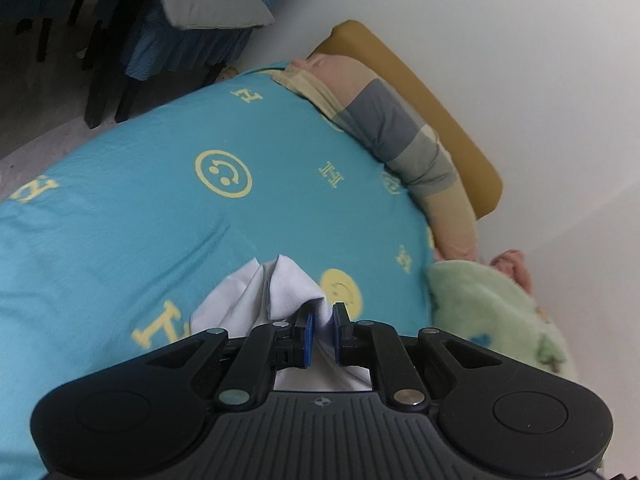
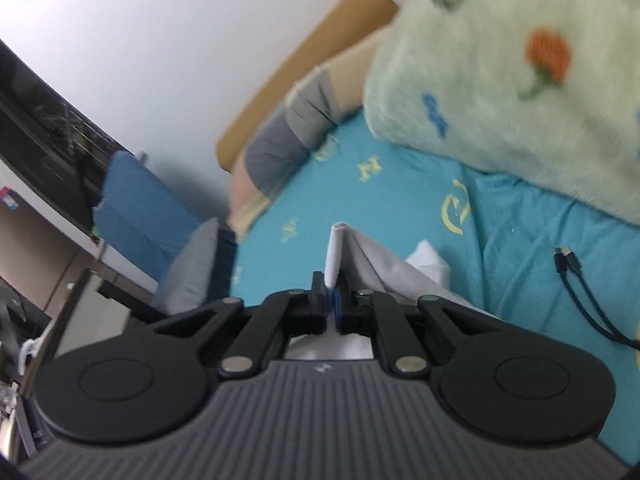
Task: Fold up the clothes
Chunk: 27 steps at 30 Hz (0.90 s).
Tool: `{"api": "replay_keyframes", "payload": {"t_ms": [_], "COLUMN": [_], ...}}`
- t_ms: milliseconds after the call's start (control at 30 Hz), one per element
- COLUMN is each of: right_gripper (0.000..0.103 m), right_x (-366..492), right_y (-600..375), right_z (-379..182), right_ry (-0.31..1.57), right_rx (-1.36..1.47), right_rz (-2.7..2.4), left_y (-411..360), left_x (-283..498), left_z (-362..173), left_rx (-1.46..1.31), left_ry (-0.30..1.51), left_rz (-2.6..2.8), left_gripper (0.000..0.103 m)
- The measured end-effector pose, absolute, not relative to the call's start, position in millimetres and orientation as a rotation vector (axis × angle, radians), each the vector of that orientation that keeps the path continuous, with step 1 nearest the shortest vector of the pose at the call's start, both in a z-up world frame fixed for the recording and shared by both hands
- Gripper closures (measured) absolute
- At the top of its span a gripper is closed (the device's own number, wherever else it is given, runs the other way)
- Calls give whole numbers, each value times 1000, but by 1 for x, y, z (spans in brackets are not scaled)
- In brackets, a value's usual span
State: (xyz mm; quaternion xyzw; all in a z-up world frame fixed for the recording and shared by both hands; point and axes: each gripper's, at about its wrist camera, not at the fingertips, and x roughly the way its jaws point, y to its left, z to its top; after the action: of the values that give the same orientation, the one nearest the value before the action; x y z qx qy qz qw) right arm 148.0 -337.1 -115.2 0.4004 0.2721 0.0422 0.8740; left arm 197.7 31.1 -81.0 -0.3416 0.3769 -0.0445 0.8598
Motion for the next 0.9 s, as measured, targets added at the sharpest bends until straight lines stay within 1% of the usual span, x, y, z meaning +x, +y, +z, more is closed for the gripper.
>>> {"api": "replay_keyframes", "payload": {"t_ms": [133,233,267,300,333,367,400,433,533,633,667,733,800,833,900], "right_gripper": [95,94,93,90,72,36,21,14,15,15,24,34,39,44,44], "right_x": [170,177,180,180,181,181,176,171,152,155,157,159,162,163,180], "right_y": [-343,-346,-346,-346,-346,-346,-344,-341,-328,-315,-311,-302,-293,-289,-283], "right_z": [-149,-156,-156,-155,-153,-151,-148,-144,-130,-133,-134,-135,-137,-138,-152], "right_ry": [585,604,616,622,627,631,623,610,591,598,600,603,605,606,624], "right_rx": [877,879,881,890,900,911,920,924,854,720,676,586,497,452,381], "right_rz": [90,93,96,109,123,137,158,171,220,206,201,191,181,175,145], "left_y": [25,22,21,19,16,13,10,6,-7,-15,-19,-26,-33,-36,-42], "left_x": [215,217,218,217,215,213,210,207,192,184,186,189,196,199,203], "left_z": [-110,-111,-110,-106,-102,-98,-93,-89,-82,-86,-89,-95,-101,-105,-113], "left_rx": [-672,-643,-631,-610,-587,-564,-541,-518,-453,-409,-376,-310,-246,-214,-159], "left_ry": [784,777,775,774,771,768,765,761,744,754,758,763,758,755,760], "left_rz": [-100,-123,-132,-148,-172,-197,-222,-247,-306,-306,-288,-253,-227,-217,-194], "left_gripper": [92,91,89,84,69,58,36,25,20,18,18,18,18,18,18]}}
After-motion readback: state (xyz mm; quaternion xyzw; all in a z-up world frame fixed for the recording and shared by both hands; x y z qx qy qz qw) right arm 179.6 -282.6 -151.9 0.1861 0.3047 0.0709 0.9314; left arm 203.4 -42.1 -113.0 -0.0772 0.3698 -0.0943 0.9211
